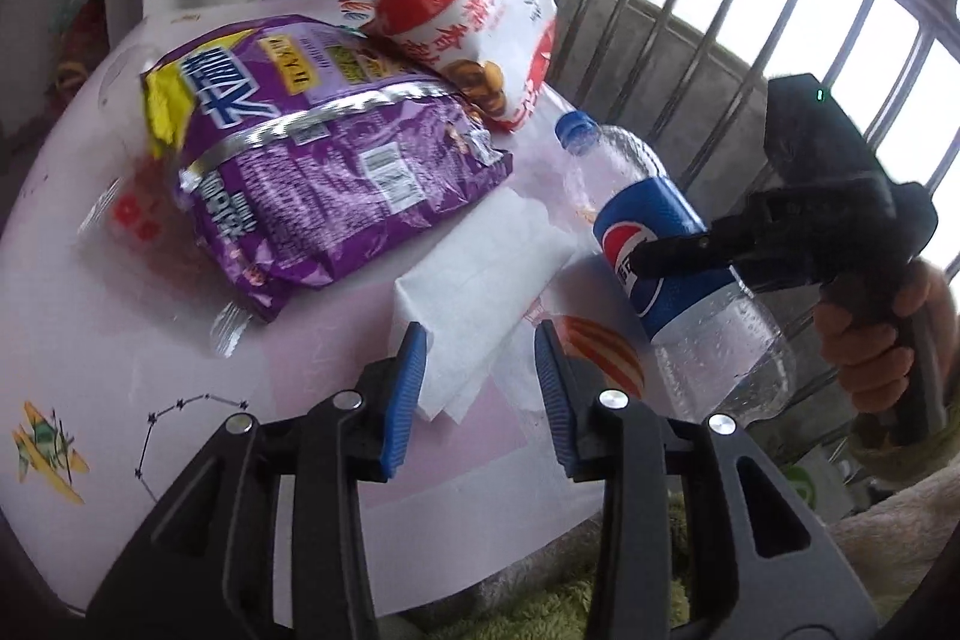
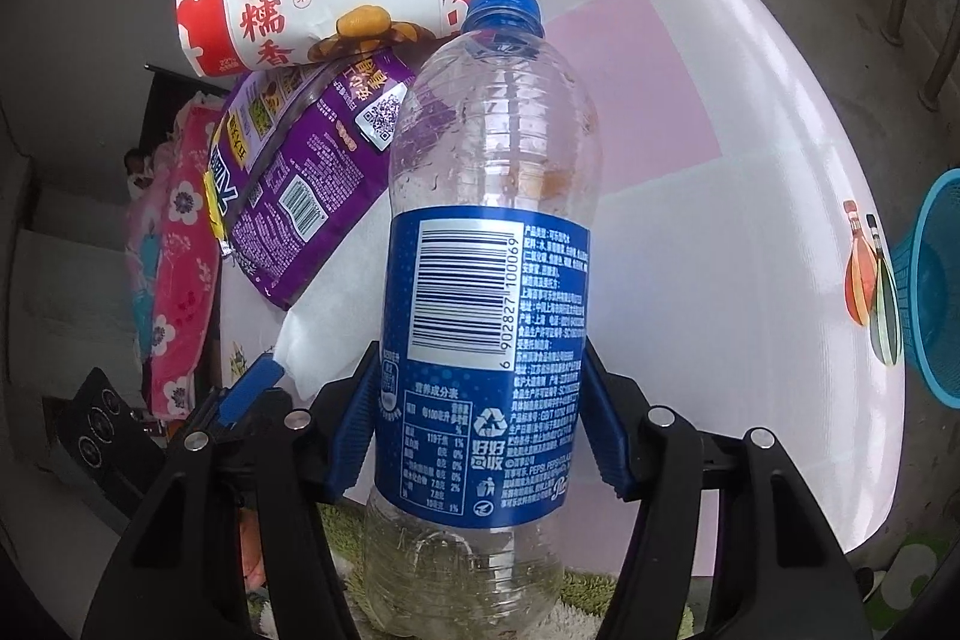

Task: Collect trash
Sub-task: 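Carry bottle and tissue over the blue wastebasket and open both tools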

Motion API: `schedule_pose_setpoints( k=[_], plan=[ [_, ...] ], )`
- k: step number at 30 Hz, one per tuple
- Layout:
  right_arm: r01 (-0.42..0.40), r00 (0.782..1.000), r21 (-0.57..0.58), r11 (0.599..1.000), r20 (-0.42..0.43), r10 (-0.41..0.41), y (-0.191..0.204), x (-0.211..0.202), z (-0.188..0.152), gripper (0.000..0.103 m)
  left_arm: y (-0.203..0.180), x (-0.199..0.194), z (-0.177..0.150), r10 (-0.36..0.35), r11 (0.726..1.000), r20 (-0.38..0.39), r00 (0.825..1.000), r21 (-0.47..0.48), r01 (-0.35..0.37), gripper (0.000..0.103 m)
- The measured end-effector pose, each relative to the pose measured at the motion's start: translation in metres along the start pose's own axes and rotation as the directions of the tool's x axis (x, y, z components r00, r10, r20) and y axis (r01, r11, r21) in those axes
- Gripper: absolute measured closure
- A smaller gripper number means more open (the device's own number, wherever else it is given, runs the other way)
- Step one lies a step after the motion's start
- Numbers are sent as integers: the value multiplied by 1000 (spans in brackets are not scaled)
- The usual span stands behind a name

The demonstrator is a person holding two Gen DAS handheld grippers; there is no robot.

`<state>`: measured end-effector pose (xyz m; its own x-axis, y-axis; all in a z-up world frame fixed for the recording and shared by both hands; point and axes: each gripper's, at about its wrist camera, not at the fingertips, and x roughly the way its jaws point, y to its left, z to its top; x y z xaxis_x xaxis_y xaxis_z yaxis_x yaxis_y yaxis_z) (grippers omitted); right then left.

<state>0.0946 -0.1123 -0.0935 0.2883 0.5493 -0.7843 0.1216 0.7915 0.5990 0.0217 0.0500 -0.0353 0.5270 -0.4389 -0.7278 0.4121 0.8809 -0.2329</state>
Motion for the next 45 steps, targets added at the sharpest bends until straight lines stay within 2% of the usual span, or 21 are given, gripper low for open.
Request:
schedule_pose_setpoints(
  k=[4, 7, 9, 10, 12, 13, 16, 19, 21, 26, 29, 31, 32, 34, 35, 37, 40, 41, 42, 45],
  plan=[
    [-2, 1000, 3, 1000, 8, 2, 0, -2, -2, 44, -6, 27, 0, 127, 990, -57, 990, 72, -123, 68],
    [-6, 1000, 13, 1000, 15, 5, -2, -6, -3, 45, -5, 32, -1, 145, 987, -54, 988, 76, -141, 69],
    [-16, 1000, 30, 999, 24, 15, -6, -10, -4, 45, -1, 32, 0, 147, 988, -54, 988, 59, -143, 85],
    [-23, 999, 39, 999, 29, 22, -9, -13, -5, 45, 2, 30, 0, 138, 990, -57, 989, 42, -136, 88],
    [-43, 998, 60, 997, 38, 41, -16, -21, -5, 46, 11, 28, 2, 84, 996, -69, 994, -21, -85, 102],
    [-51, 998, 69, 996, 48, 48, -19, -27, -5, 46, 17, 26, 4, 32, 997, -74, 997, -71, -38, 103],
    [-73, 994, 86, 994, 87, 65, -29, -49, -5, 46, 23, 18, 11, -58, 987, -62, 996, -153, 48, 103],
    [-100, 987, 106, 989, 134, 85, -39, -78, -1, 46, 20, 11, 26, -179, 963, -47, 983, -212, 165, 103],
    [-100, 982, 115, 988, 173, 80, -47, -102, 0, 46, 8, 5, 44, -248, 950, -29, 968, -203, 237, 103],
    [-24, 951, 174, 985, 306, -31, -89, -174, 7, 46, -44, 11, 95, -358, 929, -33, 933, -111, 353, 103],
    [-8, 938, 259, 966, 336, -83, -127, -204, 7, 46, -95, 30, 129, -438, 899, -70, 896, -22, 438, 103],
    [-5, 942, 332, 943, 319, -107, -160, -214, 8, 46, -136, 58, 146, -459, 884, -125, 880, 35, 466, 103],
    [0, 945, 364, 931, 304, -119, -175, -216, 7, 46, -153, 74, 151, -475, 873, -162, 865, 38, 486, 103],
    [14, 957, 436, 900, 255, -138, -207, -213, 3, 46, -190, 117, 158, -513, 847, -279, 812, -6, 532, 103],
    [17, 963, 465, 885, 230, -140, -223, -210, 2, 46, -202, 131, 157, -519, 841, -320, 793, -23, 541, 103],
    [22, 975, 535, 845, 175, -137, -258, -199, -2, 45, -238, 172, 154, -535, 823, -420, 734, -60, 565, 103],
    [41, 990, 631, 775, 81, -118, -311, -172, -12, 44, -277, 222, 142, -512, 825, -506, 694, -67, 560, 103],
    [53, 992, 646, 762, 54, -116, -320, -162, -15, 44, -290, 245, 136, -509, 827, -543, 667, -93, 555, 103],
    [61, 993, 670, 740, 33, -112, -338, -152, -18, 44, -296, 261, 132, -505, 829, -564, 653, -106, 550, 103],
    [86, 994, 722, 687, -16, -107, -375, -127, -26, 44, -320, 313, 120, -470, 851, -626, 623, -135, 507, 103]
  ],
)
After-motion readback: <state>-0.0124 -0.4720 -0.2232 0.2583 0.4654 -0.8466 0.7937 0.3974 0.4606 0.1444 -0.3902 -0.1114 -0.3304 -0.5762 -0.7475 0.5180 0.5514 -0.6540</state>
